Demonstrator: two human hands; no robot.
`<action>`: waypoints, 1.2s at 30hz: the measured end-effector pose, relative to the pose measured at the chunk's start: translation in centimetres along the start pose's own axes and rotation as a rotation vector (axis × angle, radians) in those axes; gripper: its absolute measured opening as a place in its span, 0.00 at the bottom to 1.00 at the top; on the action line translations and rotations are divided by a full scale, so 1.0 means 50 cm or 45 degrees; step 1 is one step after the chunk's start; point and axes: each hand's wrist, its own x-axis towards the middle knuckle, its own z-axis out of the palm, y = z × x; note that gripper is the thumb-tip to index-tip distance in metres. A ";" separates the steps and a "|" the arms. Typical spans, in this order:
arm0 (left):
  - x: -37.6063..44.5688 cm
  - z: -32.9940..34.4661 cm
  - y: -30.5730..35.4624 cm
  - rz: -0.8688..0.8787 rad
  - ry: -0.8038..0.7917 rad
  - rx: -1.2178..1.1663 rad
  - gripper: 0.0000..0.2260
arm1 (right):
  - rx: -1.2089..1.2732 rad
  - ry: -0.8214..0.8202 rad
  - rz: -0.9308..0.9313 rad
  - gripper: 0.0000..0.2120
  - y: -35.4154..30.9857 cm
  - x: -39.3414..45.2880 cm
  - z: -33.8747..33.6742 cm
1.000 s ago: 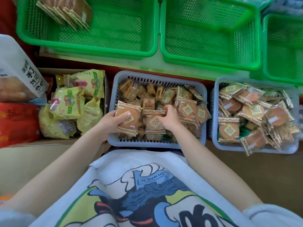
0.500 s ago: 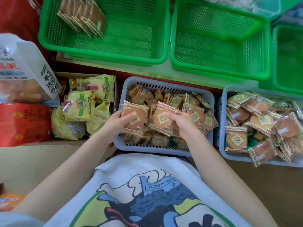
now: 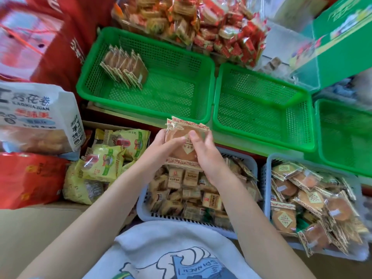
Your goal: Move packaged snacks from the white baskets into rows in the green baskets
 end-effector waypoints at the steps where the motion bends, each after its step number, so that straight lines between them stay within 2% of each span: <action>1: 0.005 -0.009 0.002 0.000 -0.028 -0.013 0.19 | -0.041 -0.008 -0.002 0.42 -0.009 0.004 0.007; 5: 0.026 -0.043 0.026 0.040 0.005 -0.201 0.13 | 0.114 -0.013 0.019 0.43 -0.041 0.035 0.027; 7: 0.045 -0.064 0.041 0.061 0.038 -0.230 0.11 | 0.107 -0.094 0.026 0.34 -0.063 0.053 0.040; 9: 0.076 -0.086 0.061 0.076 0.044 -0.125 0.09 | 0.068 -0.142 0.016 0.25 -0.078 0.082 0.052; 11: 0.116 -0.119 0.080 0.100 0.127 0.013 0.08 | 0.098 -0.092 0.022 0.21 -0.098 0.125 0.061; 13: 0.154 -0.173 0.090 0.198 0.342 0.231 0.15 | 0.207 -0.006 0.080 0.22 -0.120 0.186 0.063; 15: 0.200 -0.241 0.073 0.309 0.565 0.659 0.22 | 0.305 0.085 0.147 0.25 -0.139 0.256 0.062; 16: 0.221 -0.273 0.062 0.300 0.603 0.886 0.23 | 0.319 0.118 0.167 0.25 -0.148 0.292 0.062; 19: 0.272 -0.322 0.026 0.110 0.520 1.462 0.23 | 0.289 0.141 0.192 0.24 -0.175 0.400 0.076; 21: 0.284 -0.326 0.019 0.093 0.492 1.638 0.24 | 0.205 0.139 0.208 0.25 -0.187 0.468 0.096; 27: 0.281 -0.341 0.000 0.260 0.520 1.563 0.24 | -0.098 0.329 0.221 0.25 -0.190 0.625 0.175; 30: 0.284 -0.341 -0.008 0.304 0.529 1.536 0.24 | -0.296 0.240 0.074 0.25 -0.189 0.658 0.203; 32: 0.286 -0.340 -0.012 0.336 0.543 1.534 0.24 | -0.411 0.186 0.056 0.25 -0.188 0.665 0.214; 34: 0.289 -0.341 -0.014 0.349 0.560 1.528 0.24 | -0.436 0.210 0.119 0.31 -0.190 0.672 0.220; 36: 0.290 -0.342 -0.016 0.370 0.577 1.516 0.24 | -0.353 0.215 0.298 0.40 -0.192 0.671 0.227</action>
